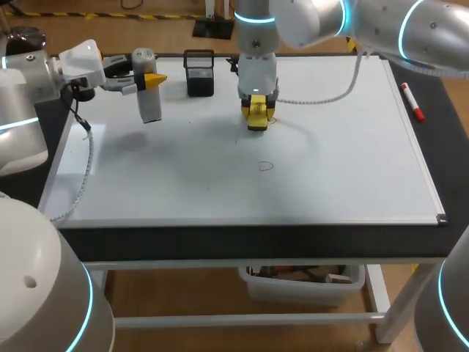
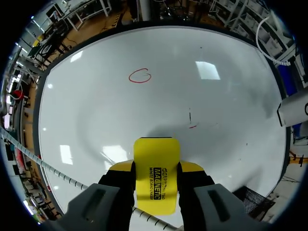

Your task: Pick up the inspection probe, press it on each red-marked spot on the whiteboard one by one, put down the probe, pick up the eraser, and wipe off all the red marks.

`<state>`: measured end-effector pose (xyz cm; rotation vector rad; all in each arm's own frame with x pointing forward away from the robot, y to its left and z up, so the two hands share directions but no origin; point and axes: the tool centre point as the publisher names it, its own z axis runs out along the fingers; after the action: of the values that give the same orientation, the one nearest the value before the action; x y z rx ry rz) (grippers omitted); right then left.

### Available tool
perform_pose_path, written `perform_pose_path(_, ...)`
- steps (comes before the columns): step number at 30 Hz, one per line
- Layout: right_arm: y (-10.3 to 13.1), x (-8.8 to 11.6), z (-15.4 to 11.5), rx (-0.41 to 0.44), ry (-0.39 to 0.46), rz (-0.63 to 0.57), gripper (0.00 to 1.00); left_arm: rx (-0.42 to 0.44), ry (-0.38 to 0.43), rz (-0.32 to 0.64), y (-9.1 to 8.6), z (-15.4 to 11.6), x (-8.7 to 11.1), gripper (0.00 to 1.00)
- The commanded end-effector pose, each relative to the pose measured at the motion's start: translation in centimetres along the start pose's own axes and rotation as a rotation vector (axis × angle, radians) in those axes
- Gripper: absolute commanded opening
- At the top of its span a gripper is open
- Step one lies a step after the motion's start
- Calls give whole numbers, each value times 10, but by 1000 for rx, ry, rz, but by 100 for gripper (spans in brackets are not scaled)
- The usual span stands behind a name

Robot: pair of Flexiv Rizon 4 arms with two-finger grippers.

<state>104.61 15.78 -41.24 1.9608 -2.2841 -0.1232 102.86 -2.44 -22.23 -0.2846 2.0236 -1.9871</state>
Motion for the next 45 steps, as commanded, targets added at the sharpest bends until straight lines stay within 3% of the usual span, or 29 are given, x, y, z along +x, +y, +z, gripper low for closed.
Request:
perform_pose_path(1, -5, 1, 3, -8, 8, -4, 0, 2, 1, 1, -1, 0, 0, 0)
perform_pose_path(22, -4, 17, 20, -33, -3, 17, 0, 2, 1, 1, -1, 0, 0, 0)
perform_pose_path(45, 2, 80, 22, -30, -3, 154, 0, 2, 1, 1, -1, 0, 0, 0)
